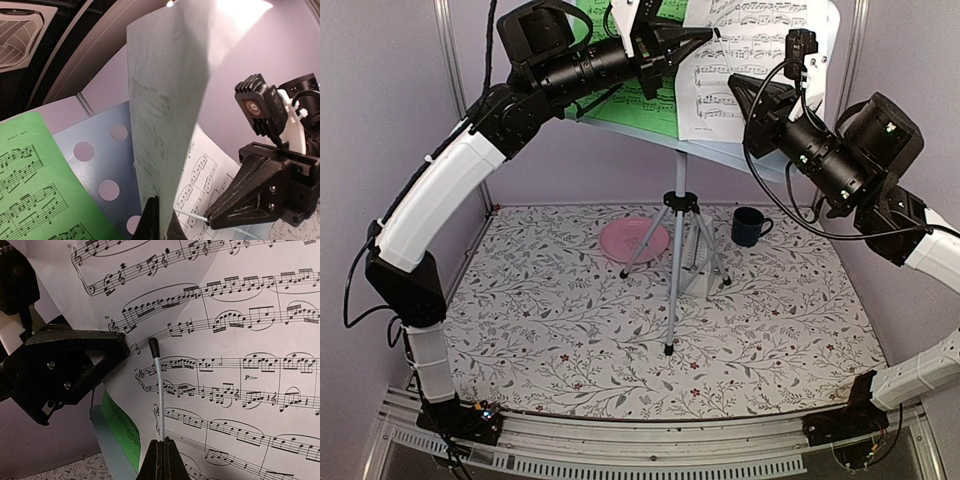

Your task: Set up the instrument practice props

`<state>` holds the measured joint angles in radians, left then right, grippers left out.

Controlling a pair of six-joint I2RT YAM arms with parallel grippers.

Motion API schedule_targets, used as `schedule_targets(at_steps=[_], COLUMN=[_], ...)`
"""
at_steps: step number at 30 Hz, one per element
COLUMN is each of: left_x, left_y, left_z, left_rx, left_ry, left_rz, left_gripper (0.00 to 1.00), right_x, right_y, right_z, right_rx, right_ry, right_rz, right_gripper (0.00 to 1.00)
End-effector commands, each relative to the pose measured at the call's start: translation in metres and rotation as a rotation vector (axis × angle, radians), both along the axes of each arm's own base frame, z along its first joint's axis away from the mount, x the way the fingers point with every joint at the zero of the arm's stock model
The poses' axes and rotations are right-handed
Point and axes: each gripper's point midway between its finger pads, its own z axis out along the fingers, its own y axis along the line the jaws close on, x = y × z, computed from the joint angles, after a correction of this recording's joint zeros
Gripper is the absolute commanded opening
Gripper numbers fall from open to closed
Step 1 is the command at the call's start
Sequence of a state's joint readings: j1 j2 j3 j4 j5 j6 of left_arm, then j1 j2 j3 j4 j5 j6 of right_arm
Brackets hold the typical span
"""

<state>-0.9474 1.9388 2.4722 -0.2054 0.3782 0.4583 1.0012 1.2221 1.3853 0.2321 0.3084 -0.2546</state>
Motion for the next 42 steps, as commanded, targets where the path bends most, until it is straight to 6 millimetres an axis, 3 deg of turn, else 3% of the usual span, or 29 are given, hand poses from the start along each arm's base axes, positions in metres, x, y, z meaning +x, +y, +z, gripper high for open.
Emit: schedule_targets(at_steps=[1, 5, 11, 15, 22, 30, 33, 37, 40, 42], left_x=[-0.003, 0.012, 0.022, 0.02, 0.016, 0.019, 0.019, 0.02, 0.02, 0.019], left_y=[0.003, 0.011, 0.02, 0.016, 0.014, 0.015, 0.016, 0.018, 0.021, 0.023], left_z=[0.001, 0.003, 0.011, 0.01, 0.011, 0.011, 0.013, 0.014, 0.017, 0.016], left_rx=[0.013, -0.012, -0.05, -0.044, -0.046, -0.053, -0.059, -0.068, -0.074, -0.077], left_ry=[-0.007, 0.035, 0.05, 0.04, 0.023, 0.03, 0.036, 0.047, 0.047, 0.05], left_rz=[0.03, 0.082, 0.099, 0.07, 0.036, 0.049, 0.048, 0.057, 0.064, 0.064], left_gripper=[0.0, 0.0, 0.0, 0.03, 0.23, 0.19, 0.22, 0.29, 0.35, 0.37], right_x=[-0.016, -0.026, -0.024, -0.026, -0.026, -0.02, -0.016, -0.007, -0.004, -0.004], right_y=[-0.006, -0.002, 0.002, 0.009, 0.018, 0.011, 0.005, -0.005, -0.007, -0.005], right_z=[0.004, 0.0, -0.003, -0.003, -0.005, -0.002, -0.001, 0.001, 0.0, -0.001], right_rx=[-0.006, -0.039, -0.063, -0.074, -0.094, -0.084, -0.066, -0.025, -0.015, -0.017], right_ry=[-0.031, -0.065, -0.071, -0.081, -0.093, -0.083, -0.07, -0.039, -0.027, -0.025], right_rz=[0.052, 0.099, 0.099, 0.127, 0.148, 0.098, 0.061, 0.0, -0.014, -0.008], right_gripper=[0.0, 0.0, 0.0, 0.0, 0.0, 0.0, 0.0, 0.1, 0.27, 0.32])
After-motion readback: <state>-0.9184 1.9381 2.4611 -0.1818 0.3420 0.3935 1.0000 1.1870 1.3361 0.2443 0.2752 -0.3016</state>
